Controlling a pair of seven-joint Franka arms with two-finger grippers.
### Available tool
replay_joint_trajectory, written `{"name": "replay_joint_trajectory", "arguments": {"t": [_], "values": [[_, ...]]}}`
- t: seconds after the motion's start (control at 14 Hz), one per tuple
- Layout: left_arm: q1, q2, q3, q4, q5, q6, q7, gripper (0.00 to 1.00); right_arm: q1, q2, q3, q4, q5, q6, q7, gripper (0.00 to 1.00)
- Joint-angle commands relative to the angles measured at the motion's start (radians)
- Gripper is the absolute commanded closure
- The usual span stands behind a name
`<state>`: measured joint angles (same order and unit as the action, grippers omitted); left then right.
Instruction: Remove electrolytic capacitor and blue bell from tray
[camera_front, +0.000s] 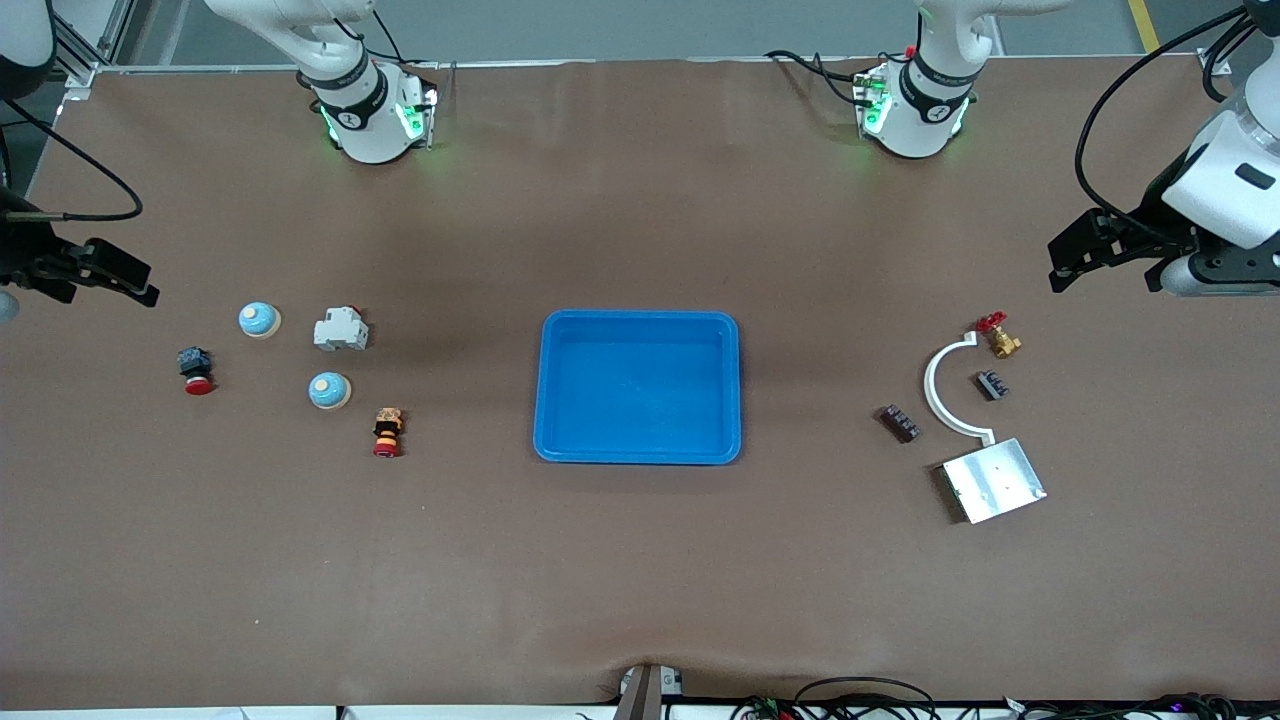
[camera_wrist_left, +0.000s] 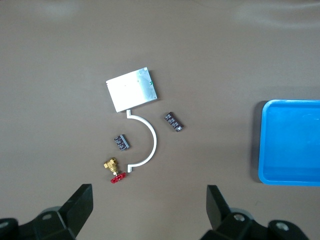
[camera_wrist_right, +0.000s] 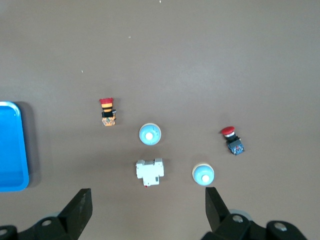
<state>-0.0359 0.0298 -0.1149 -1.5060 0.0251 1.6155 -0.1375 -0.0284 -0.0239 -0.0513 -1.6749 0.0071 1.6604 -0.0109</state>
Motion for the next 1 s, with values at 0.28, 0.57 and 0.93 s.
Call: {"name": "replay_joint_trajectory", "arguments": {"t": [0.28,0.57,0.93], "values": [[0.004,-0.005,-0.003,0.015,-0.005,-0.028,0.001,0.00,-0.019,-0.099,0.013,0.000,0.001,-0.091,0.009,0.00],[0.005,-0.014,-0.009,0.012,-0.007,-0.040,0.001,0.00,-0.019,-0.132,0.013,-0.006,0.001,-0.102,0.011,0.00],[0.004,-0.011,-0.009,0.020,-0.005,-0.040,0.002,0.00,-0.019,-0.137,0.011,-0.006,-0.004,-0.103,0.008,0.00]]}}
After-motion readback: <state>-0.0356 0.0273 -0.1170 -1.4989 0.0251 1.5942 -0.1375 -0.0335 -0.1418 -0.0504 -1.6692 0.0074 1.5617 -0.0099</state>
